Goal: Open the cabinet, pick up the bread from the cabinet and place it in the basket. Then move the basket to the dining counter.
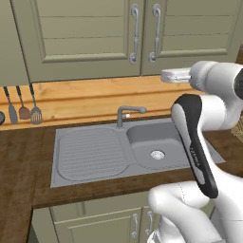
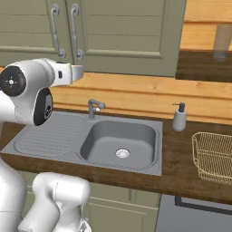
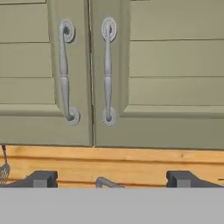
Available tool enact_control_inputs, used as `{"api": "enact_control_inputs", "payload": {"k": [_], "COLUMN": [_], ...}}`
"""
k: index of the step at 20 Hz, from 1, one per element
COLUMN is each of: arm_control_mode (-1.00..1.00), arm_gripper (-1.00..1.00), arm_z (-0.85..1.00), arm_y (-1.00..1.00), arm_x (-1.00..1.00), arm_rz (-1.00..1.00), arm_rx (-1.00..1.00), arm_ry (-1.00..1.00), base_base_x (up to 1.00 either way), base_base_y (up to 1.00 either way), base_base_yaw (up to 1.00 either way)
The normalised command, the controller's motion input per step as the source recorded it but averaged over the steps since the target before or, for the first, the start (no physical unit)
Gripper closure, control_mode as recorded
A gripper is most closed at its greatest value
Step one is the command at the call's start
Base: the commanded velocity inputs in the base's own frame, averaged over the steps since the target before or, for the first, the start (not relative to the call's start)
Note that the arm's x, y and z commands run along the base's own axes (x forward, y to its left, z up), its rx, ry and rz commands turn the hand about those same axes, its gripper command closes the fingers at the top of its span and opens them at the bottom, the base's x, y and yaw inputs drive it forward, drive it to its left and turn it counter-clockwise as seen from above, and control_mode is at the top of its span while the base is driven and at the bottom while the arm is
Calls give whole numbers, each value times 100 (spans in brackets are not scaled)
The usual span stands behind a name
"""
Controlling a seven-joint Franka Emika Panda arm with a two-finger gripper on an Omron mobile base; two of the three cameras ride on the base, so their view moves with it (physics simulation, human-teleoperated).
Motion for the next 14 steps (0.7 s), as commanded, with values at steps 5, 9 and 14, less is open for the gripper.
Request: {"api": "enact_control_inputs", "payload": {"k": [5, 9, 14], "arm_control_mode": [-100, -100, -100], "arm_gripper": [-100, -100, -100], "arm_z": [72, 53, 30], "arm_y": [0, 0, 7], "arm_x": [-12, -21, -2], "arm_rz": [0, 0, 0], "arm_rx": [1, 0, -1], "arm_ry": [-23, -9, -2], "base_base_x": [0, 0, 0], "base_base_y": [0, 0, 0], "base_base_yaw": [0, 0, 0]}}
